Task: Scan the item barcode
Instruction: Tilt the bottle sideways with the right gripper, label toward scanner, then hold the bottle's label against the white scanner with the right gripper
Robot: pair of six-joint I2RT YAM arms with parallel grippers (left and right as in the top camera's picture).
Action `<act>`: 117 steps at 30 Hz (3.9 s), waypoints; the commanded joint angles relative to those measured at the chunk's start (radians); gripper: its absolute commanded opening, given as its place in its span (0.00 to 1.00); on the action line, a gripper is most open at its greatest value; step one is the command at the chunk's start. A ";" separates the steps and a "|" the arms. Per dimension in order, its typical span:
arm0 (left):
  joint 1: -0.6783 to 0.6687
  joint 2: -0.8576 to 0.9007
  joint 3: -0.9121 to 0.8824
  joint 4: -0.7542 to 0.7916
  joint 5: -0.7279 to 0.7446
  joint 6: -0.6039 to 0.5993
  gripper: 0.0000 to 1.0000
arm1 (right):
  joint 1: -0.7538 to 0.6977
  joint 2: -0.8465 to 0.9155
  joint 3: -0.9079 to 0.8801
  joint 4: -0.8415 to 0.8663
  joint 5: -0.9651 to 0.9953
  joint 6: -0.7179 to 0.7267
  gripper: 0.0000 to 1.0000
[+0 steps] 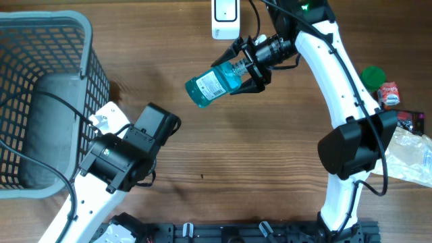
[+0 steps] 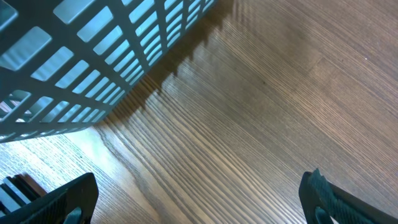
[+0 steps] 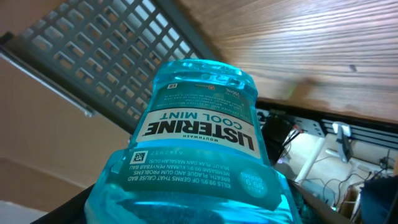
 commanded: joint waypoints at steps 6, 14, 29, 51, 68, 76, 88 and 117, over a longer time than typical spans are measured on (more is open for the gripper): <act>-0.005 0.001 -0.005 -0.003 0.009 -0.014 1.00 | 0.003 -0.034 0.016 0.001 -0.093 -0.043 0.60; -0.005 0.001 -0.005 -0.003 0.009 -0.014 1.00 | 0.003 -0.034 0.016 0.178 0.130 -0.122 0.61; -0.005 0.001 -0.005 -0.003 0.009 -0.014 1.00 | 0.011 -0.031 0.016 0.794 0.803 -0.463 0.60; -0.005 0.001 -0.005 -0.003 0.009 -0.014 1.00 | 0.016 0.145 0.015 1.151 0.678 -0.925 0.60; -0.005 0.001 -0.005 -0.003 0.009 -0.014 1.00 | -0.119 0.278 0.015 1.213 0.024 -1.181 0.58; -0.005 0.001 -0.005 -0.003 0.009 -0.014 1.00 | -0.145 0.312 0.015 1.317 -0.114 -1.224 0.58; -0.005 0.001 -0.005 -0.003 0.009 -0.014 1.00 | -0.145 0.324 0.015 1.316 -0.106 -1.480 0.56; -0.005 0.001 -0.005 -0.003 0.009 -0.014 1.00 | -0.150 0.459 0.015 1.509 0.005 -1.507 0.52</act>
